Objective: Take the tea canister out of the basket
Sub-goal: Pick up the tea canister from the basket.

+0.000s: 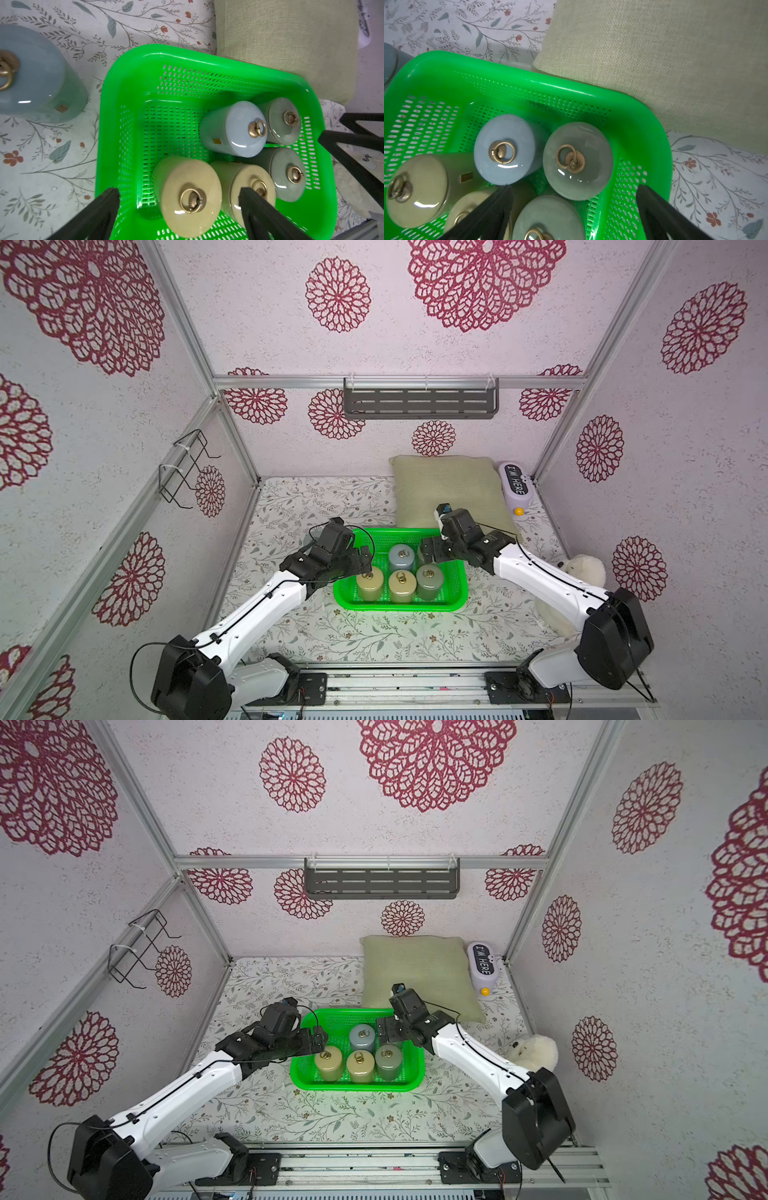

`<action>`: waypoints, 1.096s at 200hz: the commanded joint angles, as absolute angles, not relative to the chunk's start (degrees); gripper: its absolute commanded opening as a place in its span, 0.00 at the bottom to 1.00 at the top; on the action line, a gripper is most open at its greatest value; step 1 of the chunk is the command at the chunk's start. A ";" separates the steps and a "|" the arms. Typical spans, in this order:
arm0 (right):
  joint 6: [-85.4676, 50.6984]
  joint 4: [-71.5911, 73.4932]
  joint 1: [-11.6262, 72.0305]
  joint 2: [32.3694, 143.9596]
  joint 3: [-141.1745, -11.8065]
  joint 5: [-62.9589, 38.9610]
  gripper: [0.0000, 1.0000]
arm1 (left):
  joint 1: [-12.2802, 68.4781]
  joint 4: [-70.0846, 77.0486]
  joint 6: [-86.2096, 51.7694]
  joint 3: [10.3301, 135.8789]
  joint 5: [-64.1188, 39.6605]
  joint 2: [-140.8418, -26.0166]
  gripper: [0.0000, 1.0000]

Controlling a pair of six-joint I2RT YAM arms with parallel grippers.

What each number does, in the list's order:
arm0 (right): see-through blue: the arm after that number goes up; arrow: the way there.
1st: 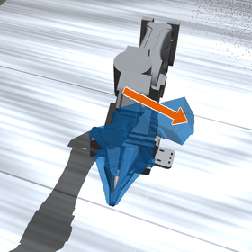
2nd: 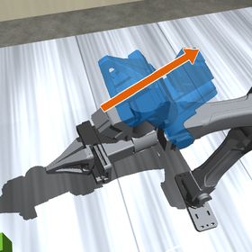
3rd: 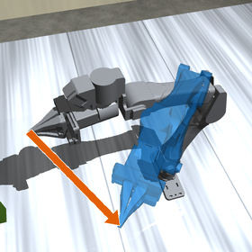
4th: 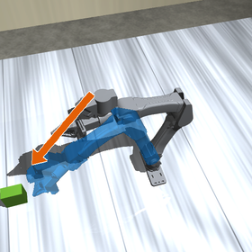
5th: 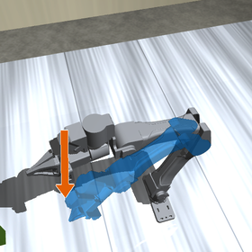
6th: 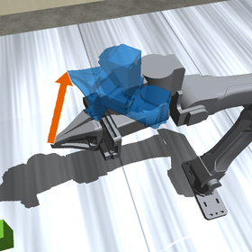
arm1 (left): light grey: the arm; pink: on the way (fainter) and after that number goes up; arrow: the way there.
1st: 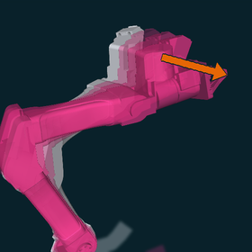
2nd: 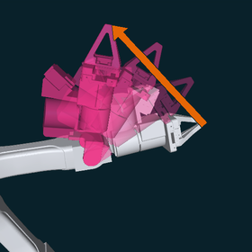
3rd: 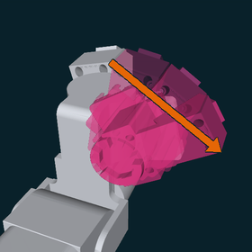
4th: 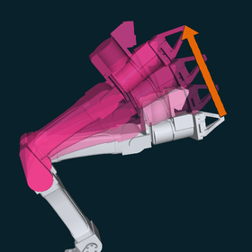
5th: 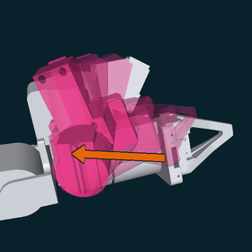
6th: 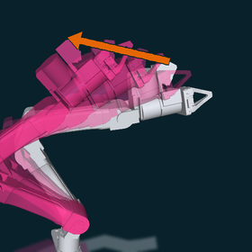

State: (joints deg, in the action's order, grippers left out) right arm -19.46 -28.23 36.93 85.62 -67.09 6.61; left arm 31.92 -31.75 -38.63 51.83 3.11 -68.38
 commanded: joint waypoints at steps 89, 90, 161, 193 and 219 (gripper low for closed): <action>-17.73 -44.19 37.25 100.98 -81.69 10.33 0.99 | 34.63 -23.99 -39.09 47.12 3.51 -60.35 0.97; -17.70 -44.15 37.26 101.07 -81.71 10.31 0.99 | 34.63 -23.91 -39.10 47.07 3.56 -60.32 0.97; -17.93 -44.42 37.44 106.68 -83.38 10.23 0.98 | 34.80 -22.69 -39.20 45.79 4.75 -61.08 0.97; -17.93 -44.06 37.71 108.34 -83.92 11.22 0.96 | 34.87 -22.26 -38.90 45.46 4.64 -61.01 0.97; -18.10 -43.81 37.79 109.92 -84.85 11.54 0.93 | 34.85 -21.70 -38.73 45.00 4.83 -61.08 0.97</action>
State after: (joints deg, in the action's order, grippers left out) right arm -18.44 -42.78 37.56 108.92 -82.85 9.34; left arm 34.24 -23.79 -39.20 45.95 4.05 -61.10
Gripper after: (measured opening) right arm 0.930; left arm 0.975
